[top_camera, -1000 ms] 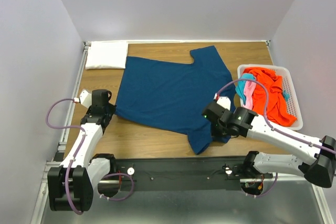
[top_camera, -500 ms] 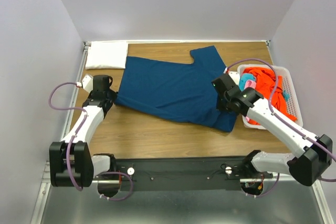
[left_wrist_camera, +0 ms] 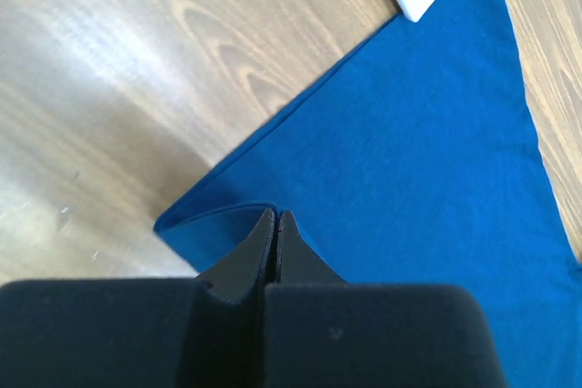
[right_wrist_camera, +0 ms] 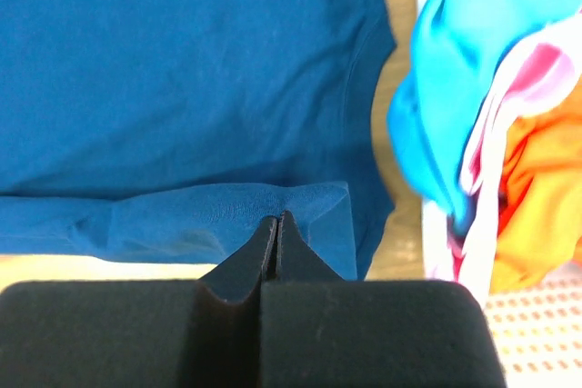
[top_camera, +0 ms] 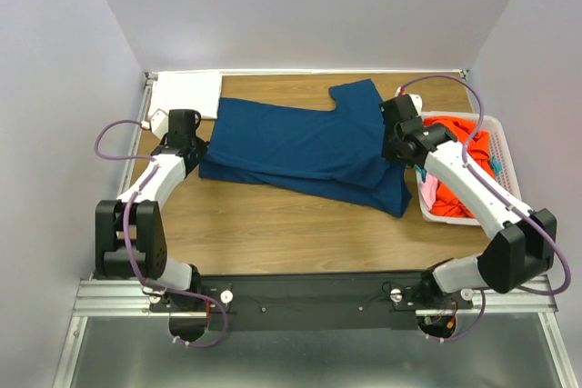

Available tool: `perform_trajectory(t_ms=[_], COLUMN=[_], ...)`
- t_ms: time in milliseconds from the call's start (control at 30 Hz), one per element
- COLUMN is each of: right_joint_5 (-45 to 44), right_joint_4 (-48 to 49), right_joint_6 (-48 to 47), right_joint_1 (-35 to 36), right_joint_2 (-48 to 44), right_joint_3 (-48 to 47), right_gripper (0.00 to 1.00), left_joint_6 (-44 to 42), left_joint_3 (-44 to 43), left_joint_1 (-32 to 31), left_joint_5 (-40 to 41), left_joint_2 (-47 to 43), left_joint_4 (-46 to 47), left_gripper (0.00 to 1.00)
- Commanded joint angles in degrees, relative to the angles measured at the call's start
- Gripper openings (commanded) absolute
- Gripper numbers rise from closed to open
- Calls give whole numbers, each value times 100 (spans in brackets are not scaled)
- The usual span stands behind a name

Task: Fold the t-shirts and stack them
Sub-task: Fold the tshirt

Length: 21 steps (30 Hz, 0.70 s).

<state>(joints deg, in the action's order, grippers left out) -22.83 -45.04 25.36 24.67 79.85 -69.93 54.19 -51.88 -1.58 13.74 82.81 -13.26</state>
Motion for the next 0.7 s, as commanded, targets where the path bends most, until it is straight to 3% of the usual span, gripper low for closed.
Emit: perform_trajectory(t_ms=[0,333,400,433,500,567,600,633,667], right_joint_5=[314,754,832,963,1043,1166,1219,1280,1351], right_joint_4=[293,496,505,513,566,601,610,627,662], right_joint_6=[-453,-1472,-1701,-1797,-2044,-2106,-2097,-2088,-2036], right_joint_1=[-234,-647,-726,-796,-849,-954,-990,-1033,-1095], right_joint_2=[285,1583,1813,2110,2454,3016,3184,3359,3666], right_joint_3=[-345,-1365,-1584,-1689,-2048,-2357,-2550,-2865,-3025], right_gripper=[1,1,1,1,2,13,15,22,52], left_joint_6=[-172,-488,-568,-594,-647,-647,-656,-664,-673], left_joint_3=[-349,-1192,-1430,-1509,-1693,-1860,-1913,-1966,-1984], left_joint_1=[-35,-114,-114,-114,-114,-114,-114,-114,-114], left_joint_5=[41,68,76,111,147,269,331,375,419], left_joint_2=[385,1387,1633,1694,1800,1801,1774,1739,1617], left_joint_4=[69,-36,-89,-159,-230,-282,-387,-423,-450], left_gripper=[0,3,19,38,52,90,95,98,98])
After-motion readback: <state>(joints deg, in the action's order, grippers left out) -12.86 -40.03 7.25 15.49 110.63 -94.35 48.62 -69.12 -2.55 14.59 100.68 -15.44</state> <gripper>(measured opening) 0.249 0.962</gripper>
